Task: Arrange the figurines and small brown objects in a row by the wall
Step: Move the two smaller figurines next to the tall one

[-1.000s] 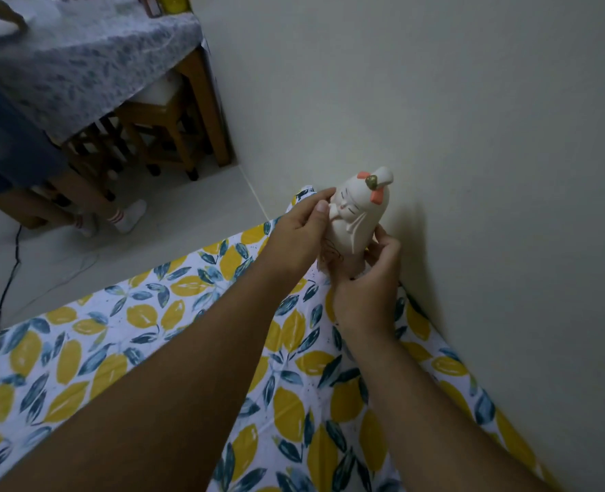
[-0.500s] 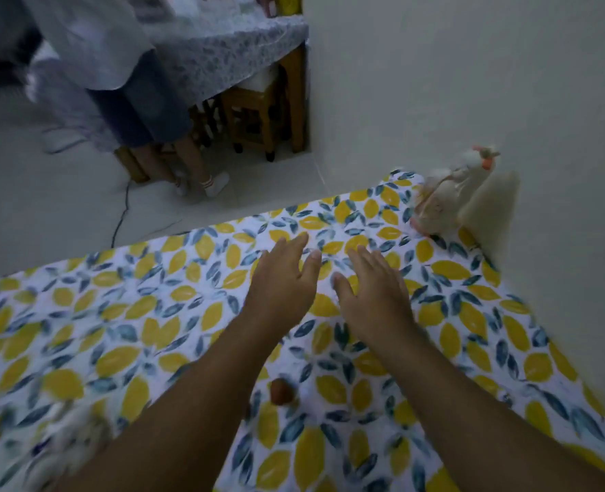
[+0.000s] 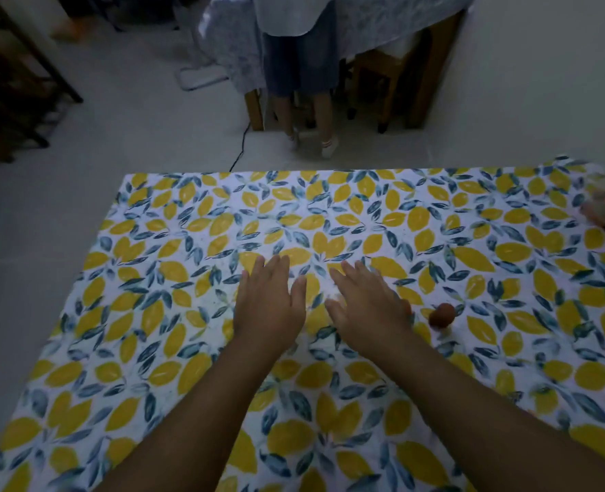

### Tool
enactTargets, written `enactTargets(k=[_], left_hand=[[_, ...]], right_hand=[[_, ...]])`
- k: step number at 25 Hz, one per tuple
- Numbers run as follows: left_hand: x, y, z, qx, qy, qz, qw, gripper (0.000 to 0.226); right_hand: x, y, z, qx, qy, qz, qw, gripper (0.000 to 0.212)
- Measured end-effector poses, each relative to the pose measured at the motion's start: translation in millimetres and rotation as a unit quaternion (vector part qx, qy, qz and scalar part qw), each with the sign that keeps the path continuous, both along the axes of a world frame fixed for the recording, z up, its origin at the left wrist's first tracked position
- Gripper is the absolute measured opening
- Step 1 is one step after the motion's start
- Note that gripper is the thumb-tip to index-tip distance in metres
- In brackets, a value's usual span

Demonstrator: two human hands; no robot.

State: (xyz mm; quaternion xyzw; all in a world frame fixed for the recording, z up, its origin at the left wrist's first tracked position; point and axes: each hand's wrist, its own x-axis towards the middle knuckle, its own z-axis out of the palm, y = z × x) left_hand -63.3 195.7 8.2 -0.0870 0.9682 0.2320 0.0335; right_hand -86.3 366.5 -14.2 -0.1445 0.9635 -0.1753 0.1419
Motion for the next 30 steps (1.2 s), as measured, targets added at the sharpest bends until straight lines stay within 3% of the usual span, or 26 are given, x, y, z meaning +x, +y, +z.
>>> enactTargets(k=[3,6,8,14,17,21,30], left_hand=[[14.7,-35.1,-31.6,-0.018,-0.071,0.018,0.997,0.075],[23.1,-40.2,-54.8,0.121,-0.100,0.041,0.987,0.080],[21.1,-38.7,-64.7,0.150,-0.080,0.057,0.984,0.079],[23.8,-36.2,-45.0,0.182,-0.037,0.086,0.979,0.065],[10.5,-24.0,-23.6,0.197,-0.005,0.051,0.979,0.062],[-38.5,29.1,4.3,0.171,0.044,-0.040,0.983,0.063],[-119.1,259.2,15.6,0.169,-0.011,-0.218,0.961,0.065]], right_hand=[[8.7,-31.2,-24.2,0.007,-0.080,-0.023,0.997,0.069],[14.7,-39.7,-41.9,0.050,-0.101,-0.036,0.993,0.078],[15.8,-39.9,-45.6,0.062,-0.077,-0.036,0.994,0.084],[16.3,-27.6,-36.8,-0.039,-0.017,-0.039,0.998,0.052],[9.3,-13.9,-13.8,-0.103,0.025,-0.079,0.991,0.050],[-10.2,44.9,19.2,-0.176,0.068,-0.154,0.970,0.052],[-23.8,277.6,16.3,-0.195,0.101,-0.328,0.919,0.057]])
